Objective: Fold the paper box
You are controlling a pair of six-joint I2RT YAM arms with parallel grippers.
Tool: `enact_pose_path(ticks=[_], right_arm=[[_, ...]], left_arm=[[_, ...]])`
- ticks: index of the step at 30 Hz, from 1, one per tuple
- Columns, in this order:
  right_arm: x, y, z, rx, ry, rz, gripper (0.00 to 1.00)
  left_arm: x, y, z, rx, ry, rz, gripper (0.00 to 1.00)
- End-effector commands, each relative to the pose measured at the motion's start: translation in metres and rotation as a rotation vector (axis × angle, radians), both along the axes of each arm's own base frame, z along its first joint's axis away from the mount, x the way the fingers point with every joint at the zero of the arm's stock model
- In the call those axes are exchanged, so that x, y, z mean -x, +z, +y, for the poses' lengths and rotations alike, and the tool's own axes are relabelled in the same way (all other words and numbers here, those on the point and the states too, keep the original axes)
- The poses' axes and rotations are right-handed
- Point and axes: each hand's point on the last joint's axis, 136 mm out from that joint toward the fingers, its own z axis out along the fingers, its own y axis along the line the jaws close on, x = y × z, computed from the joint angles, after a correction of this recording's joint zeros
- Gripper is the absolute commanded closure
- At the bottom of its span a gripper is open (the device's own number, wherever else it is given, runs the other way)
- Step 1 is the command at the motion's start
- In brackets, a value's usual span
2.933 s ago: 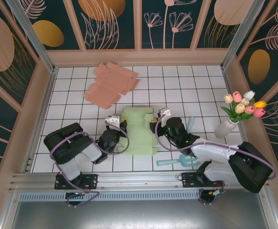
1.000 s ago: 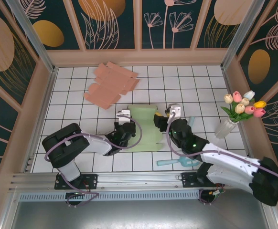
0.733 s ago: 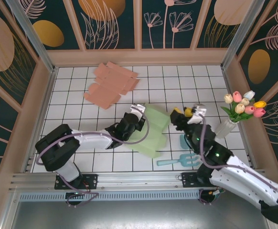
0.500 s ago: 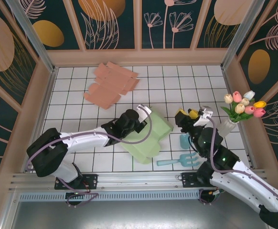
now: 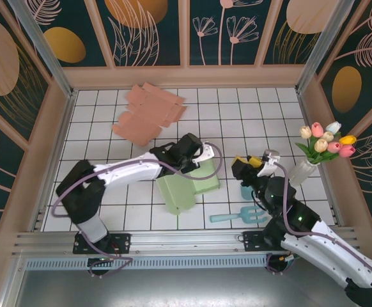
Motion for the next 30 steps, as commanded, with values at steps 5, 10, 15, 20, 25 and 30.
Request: enact_pose_path(ticks=[5, 10, 15, 20, 25, 30], right_arm=[[0.008, -0.025, 0.009, -0.035, 0.066, 0.051, 0.41], [0.008, -0.039, 0.016, -0.04, 0.092, 0.059, 0.42], [0.008, -0.043, 0.016, -0.027, 0.095, 0.06, 0.41], [0.009, -0.042, 0.016, -0.029, 0.101, 0.055, 0.41], [0.008, -0.046, 0.011, -0.028, 0.076, 0.056, 0.41], [0.006, -0.047, 0.003, -0.022, 0.03, 0.054, 0.41]], left_arm=[[-0.022, -0.063, 0.026, -0.266, -0.006, 0.111, 1.0], [-0.04, -0.092, 0.028, -0.313, 0.017, 0.128, 1.0], [-0.055, -0.119, 0.03, -0.387, 0.069, 0.142, 1.0], [-0.071, -0.113, 0.017, -0.368, 0.113, 0.146, 0.95], [-0.086, -0.08, 0.004, -0.314, 0.141, 0.105, 0.8], [-0.096, -0.041, -0.006, -0.247, 0.172, 0.056, 0.6]])
